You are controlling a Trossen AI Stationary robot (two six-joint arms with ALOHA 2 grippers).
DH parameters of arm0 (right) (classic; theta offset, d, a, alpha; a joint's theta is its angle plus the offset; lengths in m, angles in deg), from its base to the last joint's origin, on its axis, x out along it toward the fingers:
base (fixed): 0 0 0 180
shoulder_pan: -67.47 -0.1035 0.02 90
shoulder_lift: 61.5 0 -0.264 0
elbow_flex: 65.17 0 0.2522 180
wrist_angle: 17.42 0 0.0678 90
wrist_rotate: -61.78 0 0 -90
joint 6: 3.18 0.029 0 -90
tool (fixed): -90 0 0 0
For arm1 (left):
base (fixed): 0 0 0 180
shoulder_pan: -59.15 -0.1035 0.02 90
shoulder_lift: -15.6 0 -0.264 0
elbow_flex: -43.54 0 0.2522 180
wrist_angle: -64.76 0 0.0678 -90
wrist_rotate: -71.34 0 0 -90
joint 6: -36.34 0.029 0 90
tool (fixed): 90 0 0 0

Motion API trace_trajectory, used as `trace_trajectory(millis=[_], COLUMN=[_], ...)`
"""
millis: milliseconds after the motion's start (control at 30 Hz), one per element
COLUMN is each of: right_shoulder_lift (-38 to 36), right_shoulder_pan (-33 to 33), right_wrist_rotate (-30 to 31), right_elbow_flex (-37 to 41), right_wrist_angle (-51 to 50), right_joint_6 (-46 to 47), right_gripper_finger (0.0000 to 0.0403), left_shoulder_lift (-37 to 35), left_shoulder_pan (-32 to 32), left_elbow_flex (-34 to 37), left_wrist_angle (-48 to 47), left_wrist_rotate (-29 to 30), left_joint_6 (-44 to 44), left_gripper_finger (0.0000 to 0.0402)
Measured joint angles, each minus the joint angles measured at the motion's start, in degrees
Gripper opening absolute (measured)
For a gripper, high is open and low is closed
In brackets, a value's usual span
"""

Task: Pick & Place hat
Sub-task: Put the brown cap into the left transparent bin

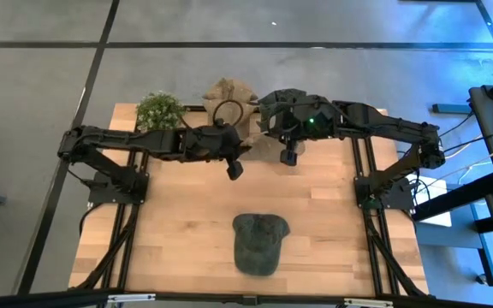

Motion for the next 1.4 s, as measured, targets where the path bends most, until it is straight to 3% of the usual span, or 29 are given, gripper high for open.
trace_trajectory(millis=[67, 233, 367, 533, 700, 1033, 1400], right_shoulder_lift=[0.0, 0.0, 0.0, -1.4, -4.6, -9.1, -8.5], right_shoulder_pan=[0.2, 0.2, 0.4, 1.1, 1.1, 1.6, 2.8], right_wrist_rotate=[0.0, 0.9, 1.5, 6.8, 7.9, 9.6, 12.4], right_elbow_flex=[0.0, 0.0, 0.0, 0.0, 0.0, 0.0, 0.0], right_wrist_angle=[0.1, -0.1, -1.3, -2.4, -0.7, -1.0, -1.4], right_joint_6=[-0.1, -4.2, -4.4, -4.4, -4.7, -4.4, -4.5], right_gripper_finger=[0.0006, 0.0034, 0.0090, 0.0174, 0.0223, 0.0238, 0.0239], left_shoulder_lift=[0.0, -0.2, -0.7, -1.7, -2.3, -2.3, 0.3], left_shoulder_pan=[-0.7, -2.9, -5.3, -8.8, -13.2, -22.9, -27.5], left_elbow_flex=[0.0, 0.0, -0.7, -5.0, -10.3, -15.4, -8.4], left_wrist_angle=[0.2, 0.2, -1.3, -7.3, -14.6, -25.4, -26.6], left_wrist_rotate=[-1.7, -4.0, -7.7, -9.4, -10.6, -19.7, -18.9], left_joint_6=[0.9, 2.9, 4.5, 7.5, 12.6, 17.3, 19.2], left_gripper_finger=[0.0010, 0.0007, 0.0005, 0.0005, 0.0004, 0.0004, 0.0004])
